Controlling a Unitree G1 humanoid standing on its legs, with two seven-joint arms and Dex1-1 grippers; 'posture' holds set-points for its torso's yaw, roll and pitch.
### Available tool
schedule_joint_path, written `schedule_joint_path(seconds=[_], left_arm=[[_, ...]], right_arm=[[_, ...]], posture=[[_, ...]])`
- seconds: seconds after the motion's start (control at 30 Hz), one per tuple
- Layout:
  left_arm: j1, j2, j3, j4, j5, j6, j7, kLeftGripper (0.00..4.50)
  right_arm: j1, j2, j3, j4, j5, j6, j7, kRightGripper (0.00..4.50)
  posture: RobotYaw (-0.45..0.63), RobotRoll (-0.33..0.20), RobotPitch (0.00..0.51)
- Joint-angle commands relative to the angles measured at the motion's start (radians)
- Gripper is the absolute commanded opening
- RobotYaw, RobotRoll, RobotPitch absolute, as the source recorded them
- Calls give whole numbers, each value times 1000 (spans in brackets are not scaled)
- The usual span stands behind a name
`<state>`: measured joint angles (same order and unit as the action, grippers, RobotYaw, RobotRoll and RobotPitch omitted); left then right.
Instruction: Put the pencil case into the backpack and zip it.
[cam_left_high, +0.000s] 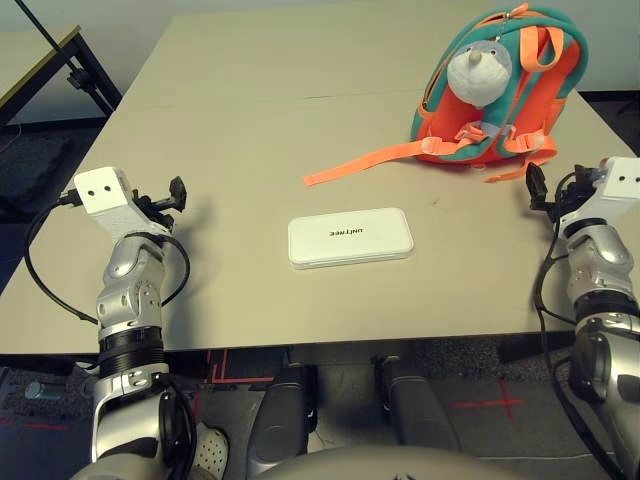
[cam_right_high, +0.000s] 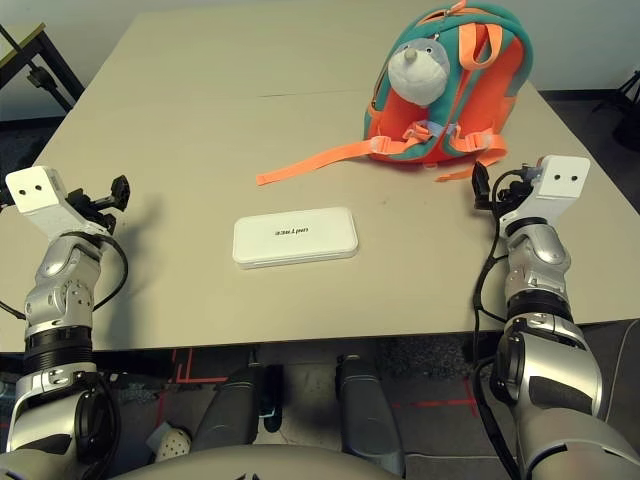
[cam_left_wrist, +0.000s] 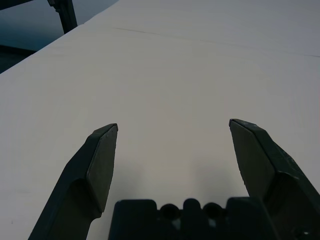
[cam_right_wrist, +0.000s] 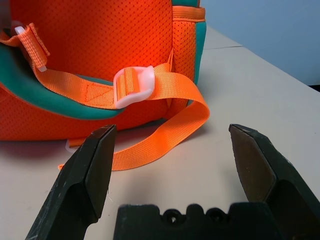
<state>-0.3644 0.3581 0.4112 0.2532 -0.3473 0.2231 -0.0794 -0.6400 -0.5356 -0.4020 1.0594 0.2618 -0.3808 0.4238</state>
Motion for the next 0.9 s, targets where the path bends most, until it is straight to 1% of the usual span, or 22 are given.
schedule_joint_path(seconds=[0.03, 0.27, 0.4, 0.57, 0.63, 0.7, 0.8, 0.9], left_arm=[[-3, -6, -11, 14, 11, 11, -1, 4470], [-14, -7, -26, 36, 7, 20, -21, 4470], [-25, 2, -28, 27, -18, 62, -47, 4470], [-26, 19, -45, -60, -91, 206, -125, 4470], [-19, 31, -66, -123, -131, 282, -174, 4470], [-5, 44, -81, -195, -191, 373, -231, 4470], [12, 60, -80, -287, -281, 520, -267, 4470], [37, 78, -65, -335, -379, 646, -313, 4470]], right_arm=[[23, -6, 2, -21, -2, -7, -2, 4500], [53, -17, -3, -64, 3, 7, -4, 4500], [48, -19, -3, -75, 4, 13, -5, 4500], [58, -10, 14, -120, -2, 17, 13, 4500], [63, -10, 28, -143, -6, 27, 40, 4500], [69, -9, 43, -167, -9, 40, 64, 4500], [76, -6, 62, -189, -14, 52, 80, 4500], [71, -4, 72, -178, -21, 54, 88, 4500]], posture=[[-51, 0, 165], [-75, 0, 173], [-82, 0, 174], [-78, 0, 167], [-76, 0, 167], [-72, 0, 169], [-65, 0, 173], [-57, 0, 175]])
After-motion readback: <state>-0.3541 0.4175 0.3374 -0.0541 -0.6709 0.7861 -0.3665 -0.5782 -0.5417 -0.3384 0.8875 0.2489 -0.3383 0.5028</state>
